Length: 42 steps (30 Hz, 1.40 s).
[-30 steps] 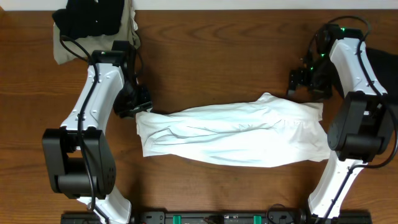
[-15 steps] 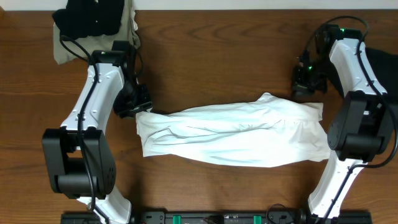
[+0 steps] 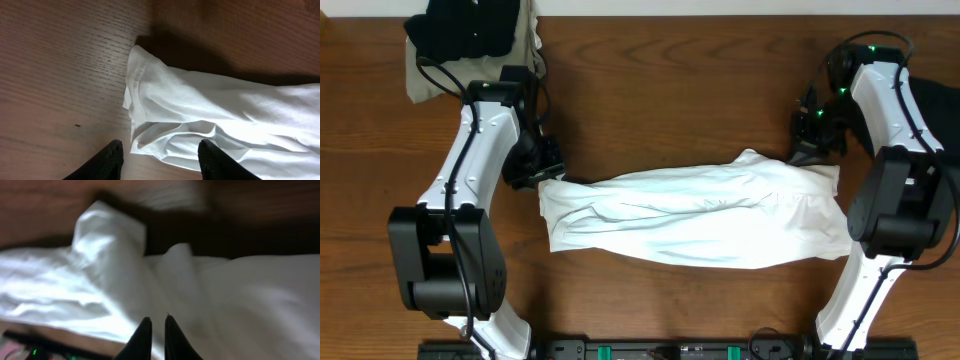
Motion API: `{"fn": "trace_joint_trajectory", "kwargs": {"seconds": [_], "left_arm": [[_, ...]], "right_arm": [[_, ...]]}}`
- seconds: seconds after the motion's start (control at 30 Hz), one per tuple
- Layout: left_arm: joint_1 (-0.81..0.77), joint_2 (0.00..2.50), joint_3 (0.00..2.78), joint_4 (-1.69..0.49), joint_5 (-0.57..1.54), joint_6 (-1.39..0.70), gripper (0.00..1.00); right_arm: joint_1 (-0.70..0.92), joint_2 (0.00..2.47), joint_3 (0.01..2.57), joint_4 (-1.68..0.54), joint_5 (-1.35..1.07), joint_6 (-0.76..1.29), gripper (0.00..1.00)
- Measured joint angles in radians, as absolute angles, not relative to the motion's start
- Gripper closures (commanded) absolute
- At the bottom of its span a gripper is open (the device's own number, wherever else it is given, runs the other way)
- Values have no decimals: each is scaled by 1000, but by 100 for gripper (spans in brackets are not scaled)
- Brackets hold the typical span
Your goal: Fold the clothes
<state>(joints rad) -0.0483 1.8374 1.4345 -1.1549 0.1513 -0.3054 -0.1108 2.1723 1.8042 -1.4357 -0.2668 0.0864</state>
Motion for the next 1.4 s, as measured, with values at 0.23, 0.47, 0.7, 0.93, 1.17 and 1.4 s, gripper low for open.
{"fn": "trace_joint_trajectory", "kwargs": {"seconds": [0.23,0.47,0.7,0.93,1.17,1.4], "left_arm": [[-48,1837,1435,-1153,151,-305,49],[-48,1837,1435,-1146,151,-305,48],[-48,1837,1435,-1143,151,-305,48],[-48,1837,1435,-1144,151,-305,48],[-48,1837,1435,-1143,151,-305,48],[-48,1837,1435,-1142,151,-305,48]], "right_arm": [[-157,2172,1851,-1432,-200,147,32],[-236,2172,1870,-1500,-141,179,28],[-253,2172,1795,-1467,-236,118,28],[-251,2172,1707,-1360,-300,86,33],[-251,2172,1706,-1303,-321,79,34],[-251,2172,1706,-1330,-387,39,36]]}}
